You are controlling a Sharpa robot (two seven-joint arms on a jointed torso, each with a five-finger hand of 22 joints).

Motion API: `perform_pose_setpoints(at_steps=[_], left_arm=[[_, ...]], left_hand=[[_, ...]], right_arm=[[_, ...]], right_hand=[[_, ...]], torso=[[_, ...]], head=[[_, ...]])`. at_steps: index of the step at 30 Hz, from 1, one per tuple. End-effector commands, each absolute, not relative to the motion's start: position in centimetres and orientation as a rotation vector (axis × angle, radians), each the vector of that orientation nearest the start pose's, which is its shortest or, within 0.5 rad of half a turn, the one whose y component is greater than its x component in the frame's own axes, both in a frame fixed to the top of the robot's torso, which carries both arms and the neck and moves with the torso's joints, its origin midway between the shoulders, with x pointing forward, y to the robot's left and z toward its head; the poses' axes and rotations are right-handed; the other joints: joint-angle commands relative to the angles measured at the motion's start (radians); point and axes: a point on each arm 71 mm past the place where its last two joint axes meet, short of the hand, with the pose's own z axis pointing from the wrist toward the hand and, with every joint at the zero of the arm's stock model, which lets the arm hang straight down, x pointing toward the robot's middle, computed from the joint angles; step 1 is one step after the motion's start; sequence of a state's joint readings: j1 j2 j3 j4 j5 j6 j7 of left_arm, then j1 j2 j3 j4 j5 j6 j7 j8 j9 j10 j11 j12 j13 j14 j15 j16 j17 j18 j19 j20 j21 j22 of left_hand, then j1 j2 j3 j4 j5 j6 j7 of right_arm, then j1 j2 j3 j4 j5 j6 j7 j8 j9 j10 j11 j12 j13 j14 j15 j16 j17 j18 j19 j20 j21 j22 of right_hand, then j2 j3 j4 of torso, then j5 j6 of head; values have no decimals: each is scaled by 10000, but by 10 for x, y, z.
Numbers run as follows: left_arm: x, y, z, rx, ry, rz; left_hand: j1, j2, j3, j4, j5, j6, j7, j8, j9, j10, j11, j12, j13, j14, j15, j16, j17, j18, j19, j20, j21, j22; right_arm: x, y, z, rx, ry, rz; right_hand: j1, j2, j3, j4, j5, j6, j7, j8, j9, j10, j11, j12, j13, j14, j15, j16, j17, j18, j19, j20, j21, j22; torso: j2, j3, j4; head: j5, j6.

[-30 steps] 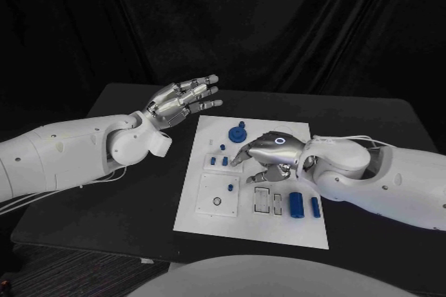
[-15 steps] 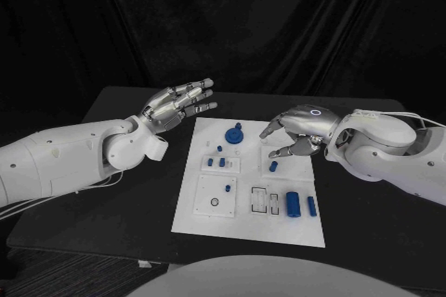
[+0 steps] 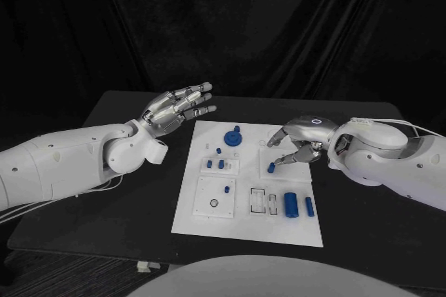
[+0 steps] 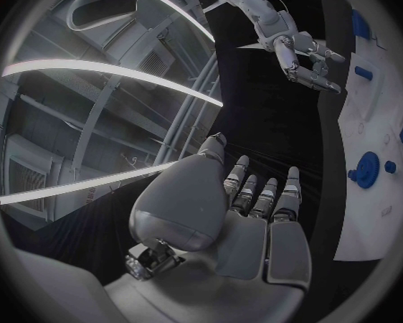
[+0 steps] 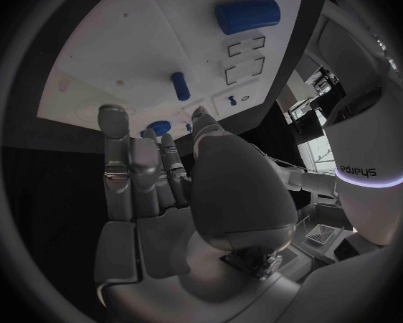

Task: Assemble the parts on the task board

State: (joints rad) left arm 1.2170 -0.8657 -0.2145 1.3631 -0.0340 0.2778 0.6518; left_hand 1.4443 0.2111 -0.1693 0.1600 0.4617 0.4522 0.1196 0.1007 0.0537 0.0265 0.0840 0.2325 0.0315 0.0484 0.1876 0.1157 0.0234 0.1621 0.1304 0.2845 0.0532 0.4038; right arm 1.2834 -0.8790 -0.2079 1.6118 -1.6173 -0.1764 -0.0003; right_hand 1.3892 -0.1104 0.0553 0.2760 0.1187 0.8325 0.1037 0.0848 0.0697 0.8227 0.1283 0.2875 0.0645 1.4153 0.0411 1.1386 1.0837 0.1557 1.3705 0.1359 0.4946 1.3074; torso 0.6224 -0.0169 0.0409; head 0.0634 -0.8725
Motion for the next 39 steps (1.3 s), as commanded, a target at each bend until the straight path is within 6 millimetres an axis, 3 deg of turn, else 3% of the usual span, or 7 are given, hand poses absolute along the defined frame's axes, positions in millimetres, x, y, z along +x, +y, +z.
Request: perform_pose_setpoints(at_steps=[1,15,16,17,25,31,39], left_arm=[[477,247,-217,-9093,14833,-20074],[478,249,-219,-9118,14589,-19786],[478,249,-219,-9108,14548,-19780],[478,249,-219,-9081,14505,-19769],[478,251,-218,-8520,14327,-19472],[479,252,-219,-8378,14237,-19319],[478,253,-222,-8397,14277,-19344]], left_hand=[[-41,24,10,54,-8,80,2,45,7,-6,67,31,6,-56,-6,-24,-6,-13,-61,-5,-39,-27],[-102,-148,-101,23,70,235,55,146,22,74,125,199,24,-78,-76,-26,-10,-5,-255,-152,-86,-340],[-124,-156,-118,33,73,227,54,149,19,72,121,185,20,-96,-94,-54,-16,-16,-379,-181,-135,-704],[-228,-186,-230,78,53,99,8,137,-2,32,94,84,5,-197,-177,-205,-38,-192,-1241,-354,-455,-3421],[-508,-208,-600,398,-157,-264,-231,-11,-53,-114,-207,-545,-73,-484,-976,-1157,-234,141,-1299,-593,-506,-3854],[-548,-251,-697,539,-218,-405,-330,-111,-70,-98,-310,-642,-79,-484,-957,-1157,-234,157,-1304,-591,-532,-4038],[-418,-196,-713,696,-219,-1296,-701,-513,-161,-172,-608,-1119,-129,-484,-1293,-1157,-234,176,-1304,-836,-532,-4038]], right_arm=[[448,-185,-215,-5530,18280,6426],[443,-176,-239,-5740,18754,6884],[443,-175,-241,-5753,18792,6894],[443,-175,-243,-5765,18829,6903],[443,-172,-250,-5798,18949,6984],[443,-170,-252,-5804,18912,7050],[444,-168,-253,-5805,18800,7144]], right_hand=[[45,4,-9,-41,-75,-9,104,-71,-11,132,5,27,6,68,-26,-12,-21,-78,75,-10,77,664],[281,110,23,-297,-200,54,208,-107,-14,465,-52,-85,-9,49,-73,-59,-121,-69,55,-52,39,654],[384,153,45,-408,-43,108,244,-92,-7,508,-60,-119,-10,48,-83,-57,-128,-72,53,-57,44,655],[418,171,48,-455,23,124,256,-91,-6,523,-61,-139,-11,47,-83,-58,-133,-72,51,-61,42,655],[792,364,104,-954,597,379,372,-34,19,698,-77,-300,-10,35,-101,-67,-186,-68,33,-81,7,650],[1097,499,218,-1328,1110,625,374,19,49,1018,-128,-344,2,28,-146,-66,-217,-66,34,-117,40,659],[1261,578,396,-1502,1273,987,386,111,106,1459,-199,-403,0,45,-209,-36,-212,-69,43,-174,117,673]], torso=[[-77,26,-28],[-181,63,-69],[-186,65,-75],[-188,65,-71],[-162,48,-66],[-190,50,-60],[-204,45,-60]], head=[[27,-1],[38,-1],[45,-1],[40,-1],[41,-1],[20,-1],[11,-1]])
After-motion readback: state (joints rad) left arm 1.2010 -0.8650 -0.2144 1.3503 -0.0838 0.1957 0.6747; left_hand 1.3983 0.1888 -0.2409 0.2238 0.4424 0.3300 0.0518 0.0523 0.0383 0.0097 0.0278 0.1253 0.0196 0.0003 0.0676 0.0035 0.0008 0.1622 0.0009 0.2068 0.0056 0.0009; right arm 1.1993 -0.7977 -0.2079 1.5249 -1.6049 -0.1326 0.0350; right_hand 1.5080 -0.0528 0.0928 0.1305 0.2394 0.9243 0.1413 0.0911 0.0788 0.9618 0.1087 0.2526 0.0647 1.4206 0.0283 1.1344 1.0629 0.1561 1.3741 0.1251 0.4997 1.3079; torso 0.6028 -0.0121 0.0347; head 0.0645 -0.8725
